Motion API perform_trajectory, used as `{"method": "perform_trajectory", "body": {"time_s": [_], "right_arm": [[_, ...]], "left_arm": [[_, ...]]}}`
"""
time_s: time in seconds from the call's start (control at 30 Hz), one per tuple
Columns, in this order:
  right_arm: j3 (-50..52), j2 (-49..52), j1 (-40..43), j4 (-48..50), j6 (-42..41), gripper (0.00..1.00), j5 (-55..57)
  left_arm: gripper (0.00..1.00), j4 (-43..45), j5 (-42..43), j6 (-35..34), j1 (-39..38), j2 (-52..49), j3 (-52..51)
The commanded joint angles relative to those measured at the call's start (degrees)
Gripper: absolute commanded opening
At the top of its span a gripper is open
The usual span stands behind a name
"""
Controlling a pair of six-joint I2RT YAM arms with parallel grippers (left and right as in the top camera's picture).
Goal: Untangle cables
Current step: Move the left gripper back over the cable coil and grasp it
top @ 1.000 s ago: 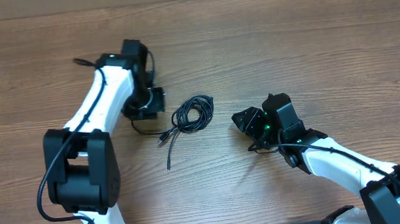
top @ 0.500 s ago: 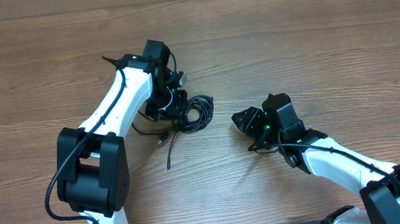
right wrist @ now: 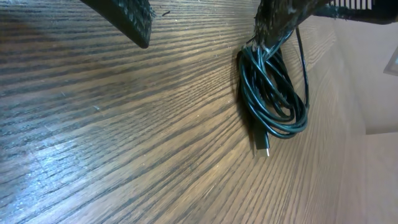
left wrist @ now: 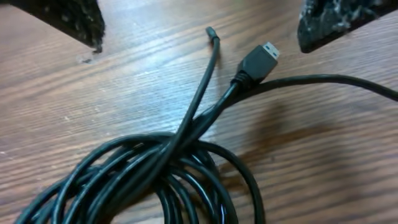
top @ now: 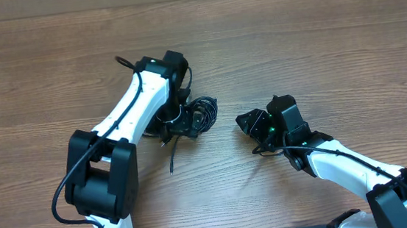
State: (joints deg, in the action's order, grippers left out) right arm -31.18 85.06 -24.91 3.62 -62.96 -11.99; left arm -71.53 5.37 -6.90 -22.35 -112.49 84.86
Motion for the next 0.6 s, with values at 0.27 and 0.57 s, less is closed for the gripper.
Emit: {"method": "perform_trajectory", "body": {"time_s": [0.27, 0.57], "right_arm": [[-0.7, 0.3, -0.2, 0.1, 0.2, 0.52, 0.4], [-0.7, 0.3, -0.2, 0.2, 0.2, 0.52, 0.4]], "left_arm": [[0.91, 7.1, -16.6, -6.6, -4.3, 1.5, -9.0], [0.45, 7.9, -25.1, -6.6, -4.3, 1.5, -9.7]]}}
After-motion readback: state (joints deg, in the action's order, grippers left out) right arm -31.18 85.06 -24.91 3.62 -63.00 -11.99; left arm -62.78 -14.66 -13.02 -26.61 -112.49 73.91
